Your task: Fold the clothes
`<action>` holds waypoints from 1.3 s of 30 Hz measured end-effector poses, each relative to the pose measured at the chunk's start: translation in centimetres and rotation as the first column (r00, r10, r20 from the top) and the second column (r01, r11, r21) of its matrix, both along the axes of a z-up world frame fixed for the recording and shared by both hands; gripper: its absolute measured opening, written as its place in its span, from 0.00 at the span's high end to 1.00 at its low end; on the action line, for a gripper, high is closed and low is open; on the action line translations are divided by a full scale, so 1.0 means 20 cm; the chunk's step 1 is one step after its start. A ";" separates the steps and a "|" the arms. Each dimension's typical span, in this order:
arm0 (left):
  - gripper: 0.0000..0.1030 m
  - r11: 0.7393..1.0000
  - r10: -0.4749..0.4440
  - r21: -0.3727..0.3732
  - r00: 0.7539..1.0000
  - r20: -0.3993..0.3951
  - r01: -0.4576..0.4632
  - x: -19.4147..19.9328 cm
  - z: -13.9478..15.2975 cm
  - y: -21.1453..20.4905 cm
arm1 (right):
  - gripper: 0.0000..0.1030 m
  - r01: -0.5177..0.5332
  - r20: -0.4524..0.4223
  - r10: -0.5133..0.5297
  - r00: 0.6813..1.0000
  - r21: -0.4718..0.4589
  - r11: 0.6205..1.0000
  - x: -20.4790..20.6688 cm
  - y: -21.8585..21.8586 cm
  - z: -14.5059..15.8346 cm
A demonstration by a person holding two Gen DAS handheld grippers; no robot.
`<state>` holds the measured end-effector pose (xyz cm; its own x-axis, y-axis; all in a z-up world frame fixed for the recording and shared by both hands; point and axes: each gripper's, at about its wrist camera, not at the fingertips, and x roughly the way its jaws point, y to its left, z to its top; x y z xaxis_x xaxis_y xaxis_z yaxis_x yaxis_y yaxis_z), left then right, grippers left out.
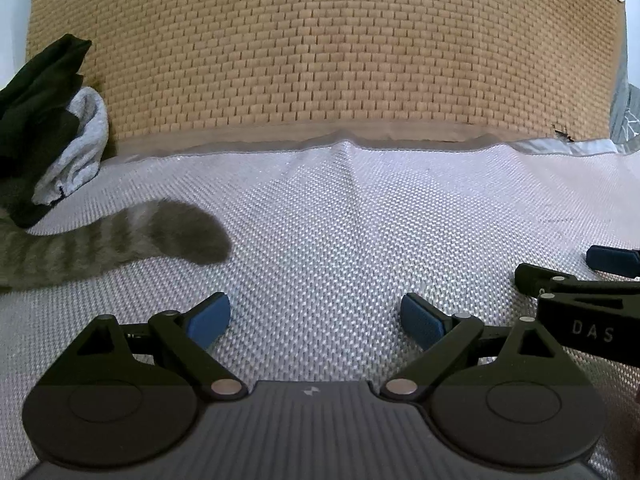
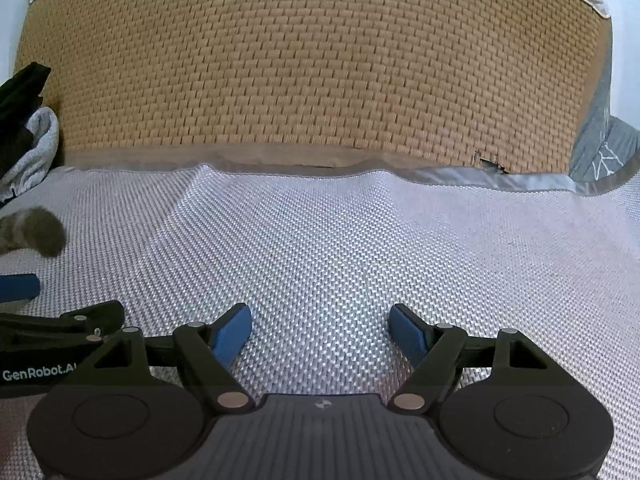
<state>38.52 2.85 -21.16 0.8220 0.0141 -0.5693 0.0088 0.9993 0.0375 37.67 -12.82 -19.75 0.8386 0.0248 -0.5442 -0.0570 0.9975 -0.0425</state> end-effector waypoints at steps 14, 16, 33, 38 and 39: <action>0.08 1.000 0.008 -0.001 1.000 -0.015 -0.008 -0.14 -0.01 0.02 | 0.23 -0.016 -0.033 0.015 0.999 -0.005 1.000 -0.15 0.03 0.01; 0.08 1.000 0.003 -0.006 1.000 -0.018 -0.003 -0.17 -0.01 0.02 | 0.23 -0.018 -0.041 0.018 0.999 -0.002 1.000 -0.17 0.03 0.02; 0.08 1.000 -0.013 0.013 0.999 -0.045 0.014 -0.45 -0.02 0.02 | 0.23 -0.035 -0.078 0.037 0.996 0.021 0.999 -0.39 0.00 0.06; 0.08 1.000 -0.012 0.015 0.999 -0.046 0.012 -0.54 -0.01 0.03 | 0.23 -0.040 -0.080 0.042 0.996 0.023 0.999 -0.46 0.00 0.06; 0.08 1.000 -0.012 0.014 0.999 -0.046 0.013 -0.56 -0.01 0.03 | 0.23 -0.041 -0.081 0.042 0.996 0.024 0.999 -0.48 0.00 0.06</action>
